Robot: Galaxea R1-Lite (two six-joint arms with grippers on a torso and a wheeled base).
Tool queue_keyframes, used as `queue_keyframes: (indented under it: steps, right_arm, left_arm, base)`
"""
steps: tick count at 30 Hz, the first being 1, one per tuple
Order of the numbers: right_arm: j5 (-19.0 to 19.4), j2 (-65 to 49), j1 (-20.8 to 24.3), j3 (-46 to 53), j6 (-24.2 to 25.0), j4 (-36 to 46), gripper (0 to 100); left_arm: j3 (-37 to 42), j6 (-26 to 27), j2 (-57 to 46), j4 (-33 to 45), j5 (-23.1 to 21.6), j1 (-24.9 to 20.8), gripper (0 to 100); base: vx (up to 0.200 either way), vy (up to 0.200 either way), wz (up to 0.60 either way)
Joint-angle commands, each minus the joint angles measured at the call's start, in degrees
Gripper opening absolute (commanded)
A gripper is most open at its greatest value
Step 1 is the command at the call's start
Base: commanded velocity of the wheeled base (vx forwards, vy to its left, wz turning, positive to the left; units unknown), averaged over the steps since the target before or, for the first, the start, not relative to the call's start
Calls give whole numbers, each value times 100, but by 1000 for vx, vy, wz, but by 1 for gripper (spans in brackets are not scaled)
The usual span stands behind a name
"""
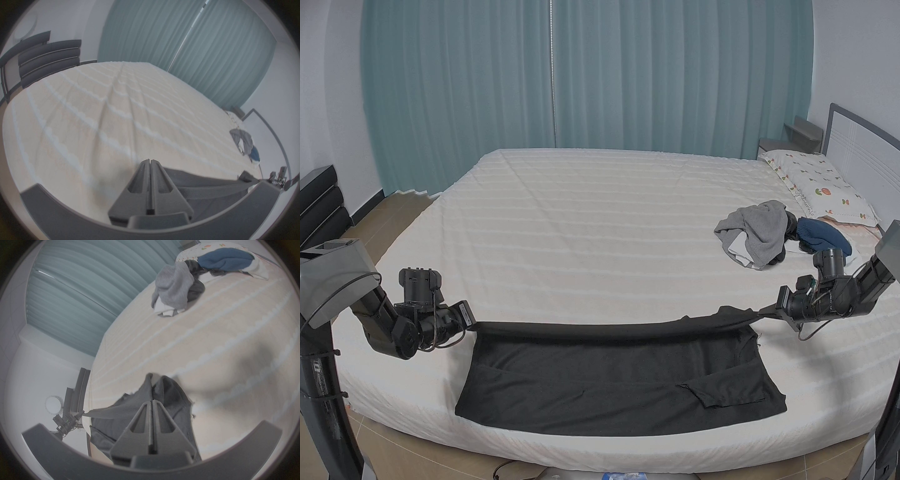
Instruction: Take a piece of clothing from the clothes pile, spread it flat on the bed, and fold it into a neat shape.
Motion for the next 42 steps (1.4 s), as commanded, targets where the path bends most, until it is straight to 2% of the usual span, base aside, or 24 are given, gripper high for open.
queue_keyframes:
  steps: [1, 9, 22, 23, 24, 25, 34, 38, 39, 42]
  right_arm:
    - [3, -71, -12, 448, -187, 28, 0]
    - [-41, -44, -3, 852, -759, 2, 0]
    - [-191, 8, 5, 1037, -970, -16, 0]
    - [-191, 0, 14, 1037, -970, -16, 100]
    - [-191, 0, 23, 1046, -970, -16, 100]
    - [-191, 0, 41, 1046, -970, -16, 100]
    - [-173, -431, 76, 976, -785, 28, 100]
    - [-173, -616, 111, 852, -267, -25, 100]
    - [-173, -616, 111, 852, -267, -25, 100]
    - [-173, -668, 181, 685, 437, -34, 100]
  left_arm:
    - [504, 195, -111, 17, 46, -11, 0]
    - [970, 186, -102, 8, 46, -178, 0]
    - [1207, 186, -76, 35, 73, -389, 0]
    - [1216, 186, -76, 35, 73, -389, 0]
    - [1225, 186, -76, 35, 73, -389, 0]
    - [1216, 186, -76, 35, 73, -389, 100]
    - [1304, 159, -252, 26, 73, -336, 100]
    - [1304, 116, -507, 35, 64, -266, 100]
    - [1304, 116, -507, 35, 64, -266, 100]
    - [1234, -87, -691, 26, -6, -143, 100]
  base:
    - [0, 0, 0]
    - [0, 0, 0]
    - [0, 0, 0]
    - [0, 0, 0]
    - [0, 0, 0]
    - [0, 0, 0]
    - [0, 0, 0]
    - [0, 0, 0]
    - [0, 0, 0]
    - [0, 0, 0]
